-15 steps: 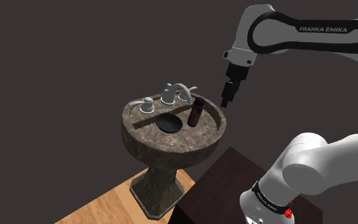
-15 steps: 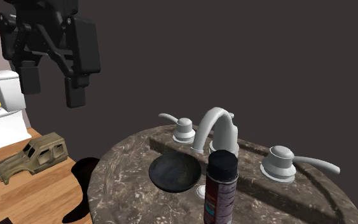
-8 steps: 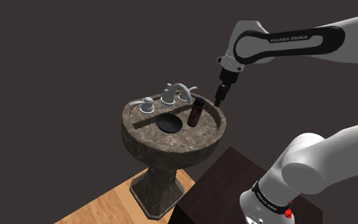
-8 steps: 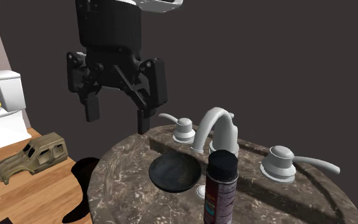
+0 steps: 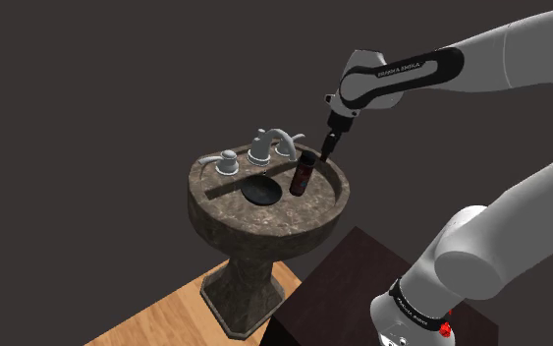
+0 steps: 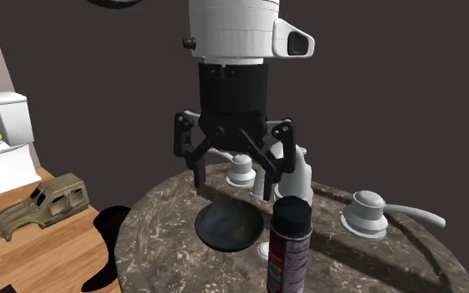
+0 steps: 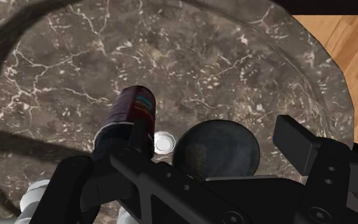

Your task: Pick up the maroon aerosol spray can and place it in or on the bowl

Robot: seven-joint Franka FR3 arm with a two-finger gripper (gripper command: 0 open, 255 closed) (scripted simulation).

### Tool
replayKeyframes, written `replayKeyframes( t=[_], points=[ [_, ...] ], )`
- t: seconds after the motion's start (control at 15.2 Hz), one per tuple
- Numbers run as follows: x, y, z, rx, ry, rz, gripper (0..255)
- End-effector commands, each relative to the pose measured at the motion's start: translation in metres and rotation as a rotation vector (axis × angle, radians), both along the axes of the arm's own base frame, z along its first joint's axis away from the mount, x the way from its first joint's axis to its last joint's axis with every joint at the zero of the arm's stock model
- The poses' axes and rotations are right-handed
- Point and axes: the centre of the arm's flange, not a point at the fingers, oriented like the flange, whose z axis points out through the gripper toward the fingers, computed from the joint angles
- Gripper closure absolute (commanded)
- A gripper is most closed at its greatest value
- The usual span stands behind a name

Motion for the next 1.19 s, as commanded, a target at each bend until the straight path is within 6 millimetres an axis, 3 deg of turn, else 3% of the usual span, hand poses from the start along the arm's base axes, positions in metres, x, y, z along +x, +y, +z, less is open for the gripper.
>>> replayKeyframes(
  t=[0.0, 0.4, 0.86, 1.12],
  points=[
    [0.012, -0.017, -0.012, -0.005, -0.019, 0.017, 0],
    [0.059, -0.062, -0.045, -0.016, -0.071, 0.064, 0],
    [0.062, -0.062, -0.081, -0.016, -0.071, 0.064, 0],
    [0.062, -0.061, -0.084, -0.016, -0.071, 0.064, 0]
  ],
)
